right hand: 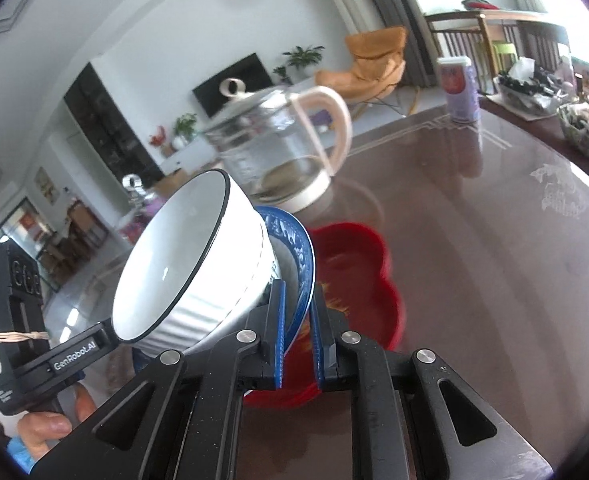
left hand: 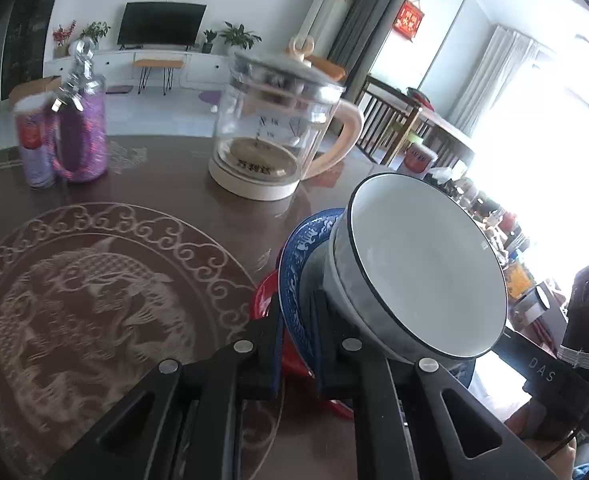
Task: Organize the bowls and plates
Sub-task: 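Lower the plate with bowls onto the red plate stack and release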
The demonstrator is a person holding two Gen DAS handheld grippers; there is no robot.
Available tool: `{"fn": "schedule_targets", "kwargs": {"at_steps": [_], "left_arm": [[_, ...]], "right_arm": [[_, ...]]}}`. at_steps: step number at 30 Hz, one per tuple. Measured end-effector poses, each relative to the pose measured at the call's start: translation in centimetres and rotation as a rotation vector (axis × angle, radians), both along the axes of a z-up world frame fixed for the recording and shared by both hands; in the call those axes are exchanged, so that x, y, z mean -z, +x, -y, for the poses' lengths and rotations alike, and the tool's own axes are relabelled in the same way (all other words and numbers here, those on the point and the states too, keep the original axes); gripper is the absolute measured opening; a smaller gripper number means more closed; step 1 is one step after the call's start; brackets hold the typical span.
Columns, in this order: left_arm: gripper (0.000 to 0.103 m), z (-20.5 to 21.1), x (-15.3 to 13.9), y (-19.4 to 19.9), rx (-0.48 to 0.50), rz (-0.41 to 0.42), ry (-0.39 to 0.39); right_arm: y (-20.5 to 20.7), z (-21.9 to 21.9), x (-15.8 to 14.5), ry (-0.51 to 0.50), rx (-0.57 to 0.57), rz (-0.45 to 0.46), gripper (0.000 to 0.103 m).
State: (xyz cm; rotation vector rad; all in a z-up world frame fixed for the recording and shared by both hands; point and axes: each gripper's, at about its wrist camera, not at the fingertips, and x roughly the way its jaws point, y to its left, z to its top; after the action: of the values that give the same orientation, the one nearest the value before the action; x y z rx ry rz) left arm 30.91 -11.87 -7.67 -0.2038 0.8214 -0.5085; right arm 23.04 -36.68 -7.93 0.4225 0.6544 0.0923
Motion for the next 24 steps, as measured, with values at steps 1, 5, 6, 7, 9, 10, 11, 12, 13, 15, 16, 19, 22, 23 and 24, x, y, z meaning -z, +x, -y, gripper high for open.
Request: {"fn": "schedule_targets", "kwargs": {"at_steps": [1,5,6,7,9,10,11,12,13,15,16,19,22,23,24], "left_arm": [[0.011,0.4,0.6,0.6,-0.001,-0.008,0.006],[0.011,1.5,2.7,1.8,-0.007,-0.035,0.062],[0.011,1.6,3.0,1.9,-0.004,-0.030,0.072],[0.011,1.8,3.2,1.7,0.001,-0.020,0.085],[0.011,2.1,3.0,1.3,0.011,-0.002,0.111],[0.012,2.2,2.8,1.2,0.007,0.002,0.122],[0.016,2.0,2.4,0.9,-0.002,0.019,0.129],[0.022,1.9,1.7,0.5,-0.008,0.041,0.136],[0.034,1.6,1.2,0.1,-0.019,0.061,0.151],[0.064,0.7,-0.2,-0.9,-0.059,0.103,0.185],[0.088,0.2,-0.8,-1.6,-0.070,0.115,0.184],[0.099,-1.7,-2.5,-4.6,-0.114,0.173,0.169],[0.099,-2.3,-2.9,-7.0,-0.113,0.193,0.215],[0.099,-2.3,-3.1,-8.2,-0.117,0.199,0.238],[0.099,-2.3,-3.0,-9.0,-0.118,0.201,0.251]], "right_arm": [[0.6,0.4,0.7,-0.004,0.004,-0.011,0.013],[1.9,0.9,2.8,-0.040,0.014,-0.053,0.014],[2.0,0.9,3.2,-0.050,0.013,-0.059,0.014],[1.9,0.8,3.4,-0.062,0.010,-0.049,0.014],[2.0,0.6,3.3,-0.098,0.007,-0.045,0.015],[2.0,0.4,3.0,-0.125,0.007,-0.043,0.018],[1.8,0.2,2.6,-0.148,0.012,-0.031,0.020],[1.4,0.1,1.9,-0.168,0.020,-0.008,0.020],[1.2,0.2,1.3,-0.176,0.026,0.005,0.021],[0.0,0.3,-0.1,-0.200,0.049,0.024,0.034],[-0.5,0.4,-0.8,-0.211,0.065,0.035,0.048],[-3.9,-0.1,-2.4,-0.221,0.106,0.078,0.068],[-7.5,-1.5,-2.3,-0.249,0.157,0.066,0.073],[-8.4,-1.9,-2.0,-0.252,0.167,0.058,0.073],[-9.6,-2.4,-1.3,-0.255,0.181,0.042,0.073]]}}
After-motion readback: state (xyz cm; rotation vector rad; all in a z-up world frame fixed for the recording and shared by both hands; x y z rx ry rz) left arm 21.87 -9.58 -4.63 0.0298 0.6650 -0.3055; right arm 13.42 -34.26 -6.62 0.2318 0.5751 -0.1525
